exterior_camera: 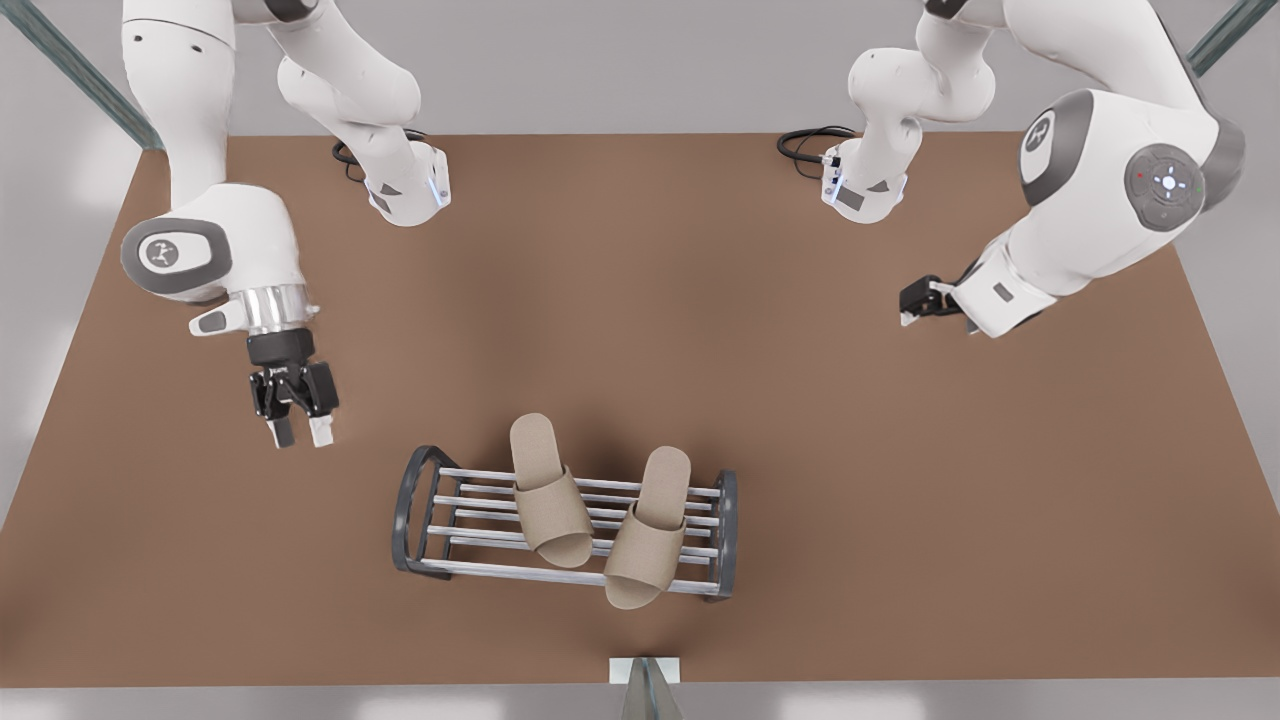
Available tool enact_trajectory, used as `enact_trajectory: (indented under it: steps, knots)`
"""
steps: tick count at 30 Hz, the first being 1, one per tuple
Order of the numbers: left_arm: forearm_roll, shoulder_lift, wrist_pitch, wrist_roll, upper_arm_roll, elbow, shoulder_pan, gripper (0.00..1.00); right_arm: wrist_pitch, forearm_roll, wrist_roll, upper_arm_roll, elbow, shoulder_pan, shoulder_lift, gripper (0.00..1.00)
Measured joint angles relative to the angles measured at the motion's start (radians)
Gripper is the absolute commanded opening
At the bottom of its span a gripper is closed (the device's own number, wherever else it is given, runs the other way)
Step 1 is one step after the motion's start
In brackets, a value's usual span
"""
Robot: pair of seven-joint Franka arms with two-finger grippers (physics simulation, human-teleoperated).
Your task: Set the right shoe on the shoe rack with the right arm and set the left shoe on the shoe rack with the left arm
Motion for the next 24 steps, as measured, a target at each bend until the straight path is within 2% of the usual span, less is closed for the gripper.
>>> enact_trajectory:
  steps: [2, 4, 6, 8, 10, 12, 16, 19, 24]
  knots:
    - [0.000, -0.009, -0.011, -0.010, -0.001, 0.001, -0.016, 1.00, -0.207, 0.597, -0.267, 0.000, 0.039, 0.011, -0.018, 1.00]
    - [0.005, -0.011, -0.018, -0.019, 0.000, 0.004, -0.026, 1.00, -0.483, 1.061, -0.511, -0.041, 0.054, 0.047, -0.029, 1.00]
    - [0.017, -0.005, -0.022, -0.026, 0.008, 0.006, -0.027, 1.00, -0.734, 1.373, -0.729, -0.079, -0.008, 0.021, -0.025, 1.00]
    - [0.039, 0.003, -0.024, -0.032, 0.012, 0.006, -0.019, 1.00, -0.904, 1.564, -0.923, -0.092, -0.116, -0.049, -0.009, 1.00]
    - [0.056, 0.004, -0.027, -0.038, 0.014, 0.007, -0.016, 1.00, -1.004, 1.677, -1.094, -0.097, -0.177, -0.085, 0.005, 1.00]
    - [0.068, 0.002, -0.028, -0.043, 0.015, 0.009, -0.017, 1.00, -1.074, 1.740, -1.242, -0.099, -0.168, -0.051, 0.010, 1.00]
    - [0.109, 0.001, -0.029, -0.048, 0.010, 0.015, -0.018, 1.00, -1.235, 1.785, -1.474, -0.097, 0.029, 0.077, 0.016, 1.00]
    - [0.127, 0.004, -0.029, -0.049, 0.008, 0.018, -0.020, 1.00, -1.331, 1.764, -1.624, -0.097, 0.155, 0.080, 0.034, 1.00]
    - [0.140, 0.006, -0.029, -0.051, 0.008, 0.019, -0.019, 1.00, -1.433, 1.750, -1.825, -0.096, 0.199, 0.062, 0.042, 1.00]
